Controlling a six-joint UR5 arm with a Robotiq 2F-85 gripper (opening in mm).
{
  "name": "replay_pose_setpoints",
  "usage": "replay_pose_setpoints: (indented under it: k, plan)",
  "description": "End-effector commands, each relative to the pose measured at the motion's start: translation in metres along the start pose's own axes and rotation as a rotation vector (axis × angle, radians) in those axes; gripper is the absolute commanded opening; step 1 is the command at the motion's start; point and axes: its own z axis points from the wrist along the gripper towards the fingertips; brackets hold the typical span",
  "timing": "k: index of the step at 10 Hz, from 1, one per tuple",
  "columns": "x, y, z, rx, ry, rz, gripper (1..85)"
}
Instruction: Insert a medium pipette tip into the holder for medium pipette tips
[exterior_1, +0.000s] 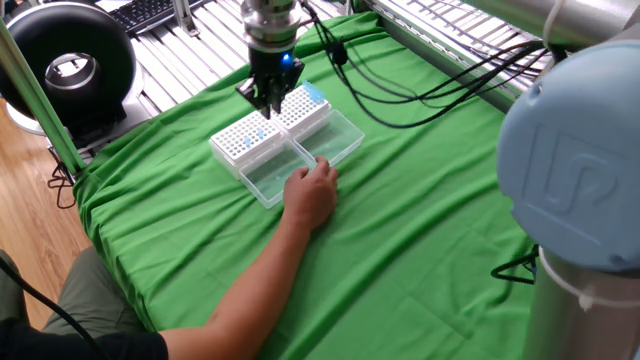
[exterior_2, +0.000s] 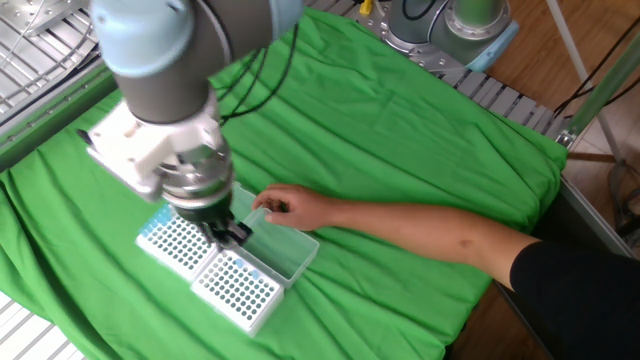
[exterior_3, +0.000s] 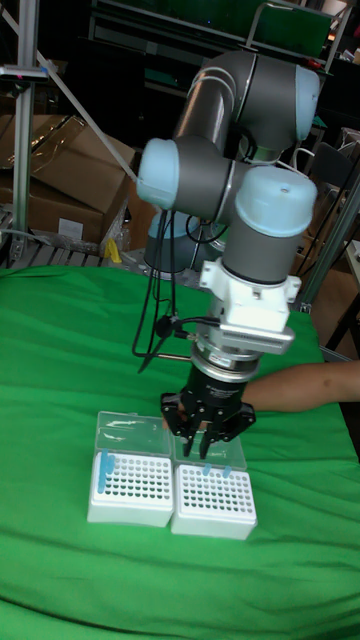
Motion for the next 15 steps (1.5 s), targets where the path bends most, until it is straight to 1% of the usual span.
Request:
replay_pose_setpoints:
  k: [1, 4, 6, 15]
  plan:
    - [0.004, 0.015, 0.005, -0.009, -0.008, 0.027, 28.3]
    - [0.0, 0.019, 0.012, -0.004, -0.022, 0.032, 27.7]
    - [0.001, 0.021, 0.016, -0.003, -0.03, 0.033, 27.7]
    - [-0.003, 0.018, 0.03, 0.007, -0.047, 0.033, 25.3]
